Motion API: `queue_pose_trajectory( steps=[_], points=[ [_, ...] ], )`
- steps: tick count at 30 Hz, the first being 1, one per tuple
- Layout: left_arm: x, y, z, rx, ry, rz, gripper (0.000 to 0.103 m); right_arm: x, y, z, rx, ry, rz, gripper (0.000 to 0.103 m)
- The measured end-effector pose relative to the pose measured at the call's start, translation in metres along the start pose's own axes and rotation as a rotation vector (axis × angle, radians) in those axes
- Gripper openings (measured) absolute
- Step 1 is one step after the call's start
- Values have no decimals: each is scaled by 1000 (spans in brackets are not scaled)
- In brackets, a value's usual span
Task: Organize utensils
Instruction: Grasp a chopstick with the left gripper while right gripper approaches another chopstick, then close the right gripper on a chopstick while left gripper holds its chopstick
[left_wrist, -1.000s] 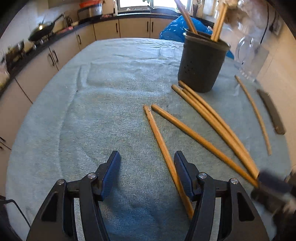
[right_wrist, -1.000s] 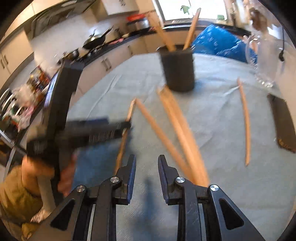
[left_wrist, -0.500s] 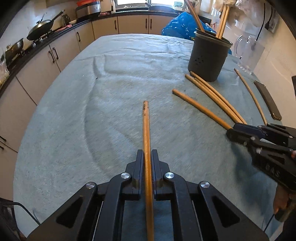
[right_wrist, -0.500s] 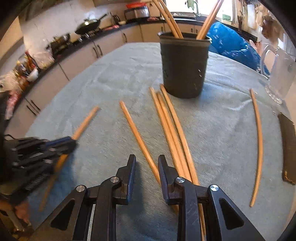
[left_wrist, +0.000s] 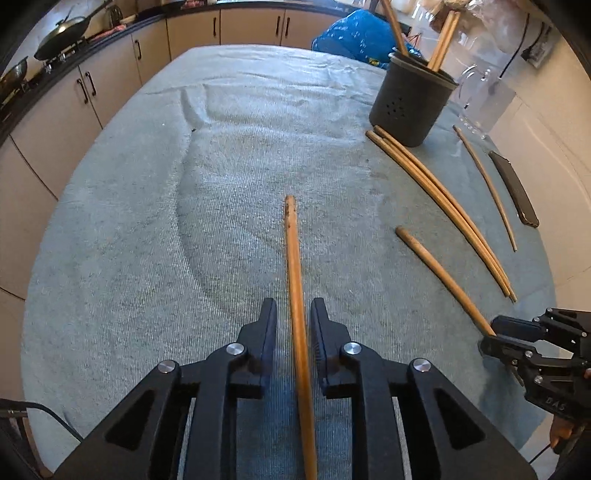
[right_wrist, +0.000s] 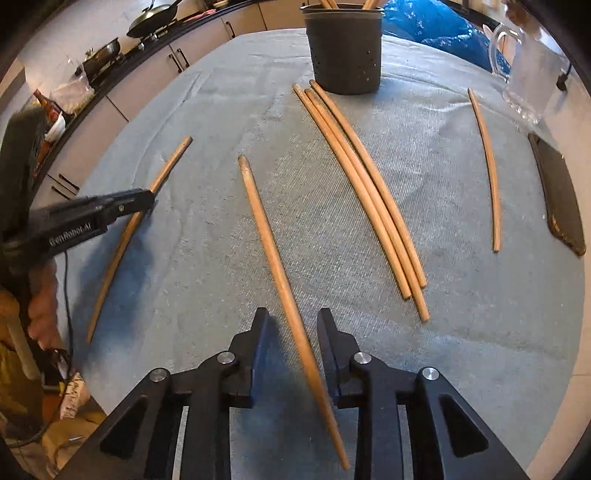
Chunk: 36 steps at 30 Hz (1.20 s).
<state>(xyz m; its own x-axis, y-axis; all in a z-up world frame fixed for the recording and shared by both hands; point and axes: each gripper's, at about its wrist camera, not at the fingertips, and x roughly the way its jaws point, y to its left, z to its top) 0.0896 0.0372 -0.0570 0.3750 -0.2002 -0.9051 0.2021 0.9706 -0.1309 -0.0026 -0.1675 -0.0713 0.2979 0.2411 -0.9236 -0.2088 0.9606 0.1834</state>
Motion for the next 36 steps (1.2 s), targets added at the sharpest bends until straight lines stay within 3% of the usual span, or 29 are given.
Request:
queue_pose_trajectory(
  steps=[7,12,15,19,23,25,27,31,36],
  points=[
    [12,3,27,10,46,1,19,20,26,51,-66,28,-49,28],
    [18,-1,41,70,60,22,19,38,48,86,-175,123,-113,28],
    [20,-5,44,111,56,36,19,44,53,100,-225,213,-117,28],
    [21,-13,41,177,26,66,19,47,53,106,-223,249,-110,28],
    [21,-12,36,195,-23,99,8,48,63,107,-235,172,-109,10],
    [18,-6,36,151,-20,87,7,45,64,102,-232,132,-110,9],
    [11,2,35,103,-33,53,6,40,56,97,-188,103,-58,8],
    [-19,13,27,58,-116,24,6,16,34,80,-76,1,49,7],
    [-50,11,19,26,-191,-14,6,-17,13,59,8,-127,103,7]
  ],
)
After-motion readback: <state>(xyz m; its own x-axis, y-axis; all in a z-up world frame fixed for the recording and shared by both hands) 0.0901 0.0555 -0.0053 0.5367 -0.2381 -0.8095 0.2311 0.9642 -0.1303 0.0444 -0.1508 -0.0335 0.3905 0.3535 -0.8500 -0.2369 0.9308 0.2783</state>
